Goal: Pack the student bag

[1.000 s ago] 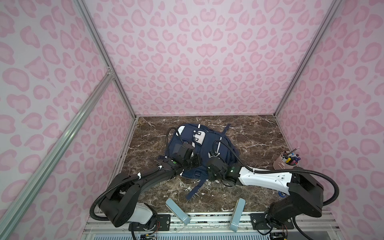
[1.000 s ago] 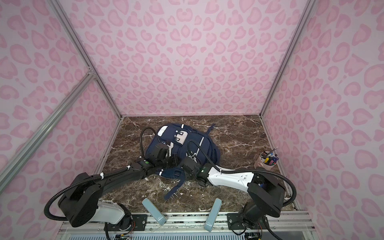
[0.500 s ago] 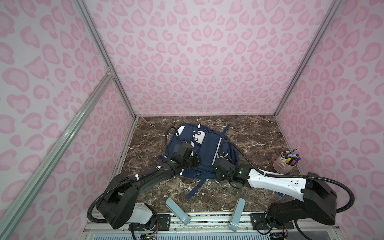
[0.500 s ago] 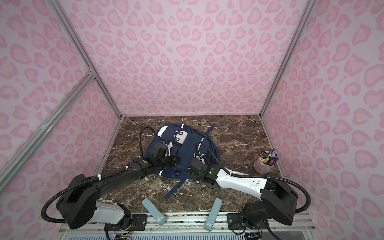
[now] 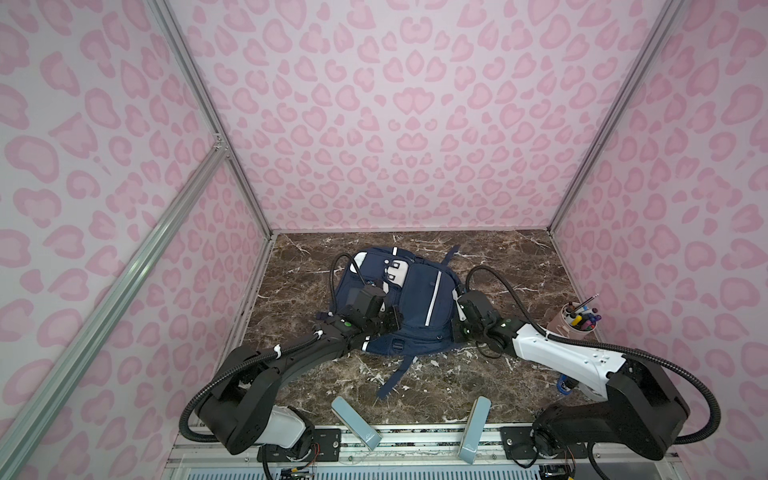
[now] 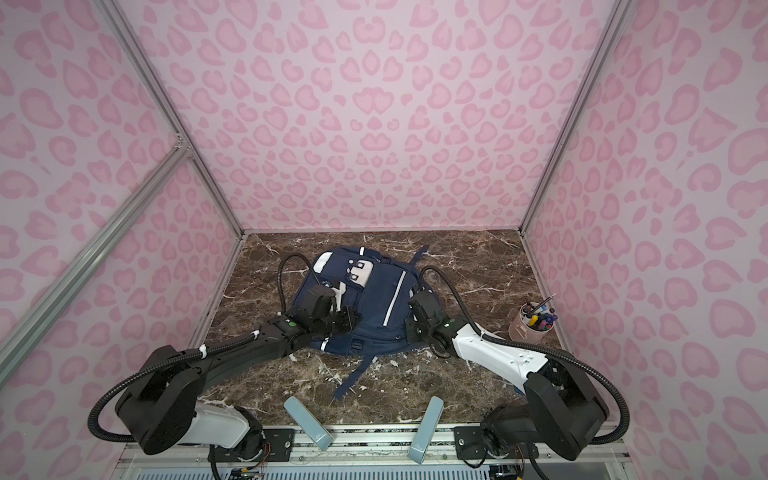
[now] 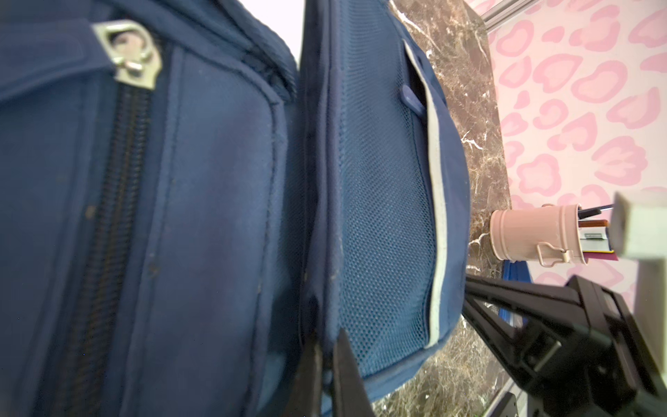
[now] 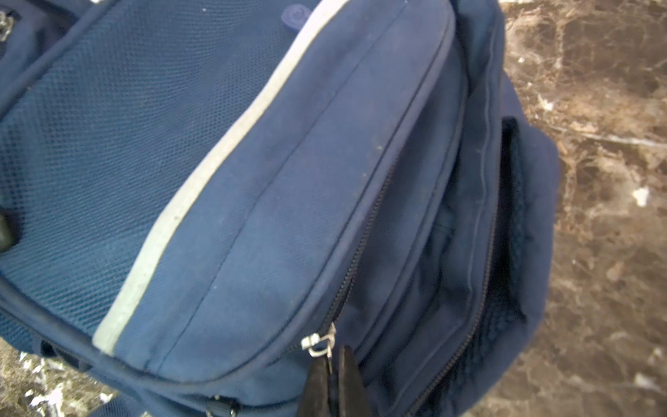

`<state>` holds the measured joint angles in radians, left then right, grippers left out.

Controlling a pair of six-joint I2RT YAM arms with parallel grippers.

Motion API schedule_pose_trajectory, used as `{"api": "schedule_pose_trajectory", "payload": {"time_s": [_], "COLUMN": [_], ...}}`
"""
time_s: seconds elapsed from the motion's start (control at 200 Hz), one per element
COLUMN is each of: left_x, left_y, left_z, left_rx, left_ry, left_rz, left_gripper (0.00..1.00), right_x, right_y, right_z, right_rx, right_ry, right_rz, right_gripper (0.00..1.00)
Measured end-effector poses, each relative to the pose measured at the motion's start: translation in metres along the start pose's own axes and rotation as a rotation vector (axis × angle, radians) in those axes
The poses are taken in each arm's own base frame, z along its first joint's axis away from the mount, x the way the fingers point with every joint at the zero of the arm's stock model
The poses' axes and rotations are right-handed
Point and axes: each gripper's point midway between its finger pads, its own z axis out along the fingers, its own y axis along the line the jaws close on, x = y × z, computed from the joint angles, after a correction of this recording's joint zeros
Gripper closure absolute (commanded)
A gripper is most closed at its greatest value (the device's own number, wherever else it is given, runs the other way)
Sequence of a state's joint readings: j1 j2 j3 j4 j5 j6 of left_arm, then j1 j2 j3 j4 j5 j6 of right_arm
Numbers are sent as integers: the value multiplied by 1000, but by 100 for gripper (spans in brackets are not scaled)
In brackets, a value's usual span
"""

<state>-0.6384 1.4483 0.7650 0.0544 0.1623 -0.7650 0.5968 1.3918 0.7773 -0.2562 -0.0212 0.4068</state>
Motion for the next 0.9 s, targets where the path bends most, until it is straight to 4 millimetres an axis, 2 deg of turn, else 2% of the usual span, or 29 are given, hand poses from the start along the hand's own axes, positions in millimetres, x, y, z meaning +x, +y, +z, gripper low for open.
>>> {"api": "schedule_pose_trajectory", "payload": {"time_s": [0.13,0.22,0.295,0.445,0.56,0.625,0.64,0.67,0.72,0.795,0.905], "left_x": [-4,-5,-7,-23,-39,-52,-55,-60,-66,-55,-14], "left_y": [0,1,3,11,23,30,31,33,36,41,53], "left_z": [7,10,11,6,-3,-12,-15,-20,-31,-43,-46], "left_rx": [9,0,-19,-65,-106,-132,-138,-144,-155,-142,-103], "left_ry": [-14,-9,1,-8,-33,-77,-89,-110,-155,-170,-119], "left_rz": [2,4,1,-2,-11,-20,-19,-21,-15,-31,-87], "left_gripper": [97,97,97,92,80,66,59,51,45,40,34], "right_x": [-22,-26,-22,12,32,39,40,41,43,43,46], "right_y": [-3,1,6,30,63,80,84,91,101,116,134], "right_z": [2,-7,-14,-21,-24,-22,-20,-18,-13,-7,-2], "right_rx": [-14,-17,-21,-42,-95,-118,-122,-131,-142,-162,-189], "right_ry": [-9,-25,-39,13,40,58,62,69,78,84,92], "right_rz": [-34,-66,-92,-170,-235,-248,-249,-245,-233,-214,-211], "right_gripper": [100,100,100,100,100,100,100,100,100,100,100]}}
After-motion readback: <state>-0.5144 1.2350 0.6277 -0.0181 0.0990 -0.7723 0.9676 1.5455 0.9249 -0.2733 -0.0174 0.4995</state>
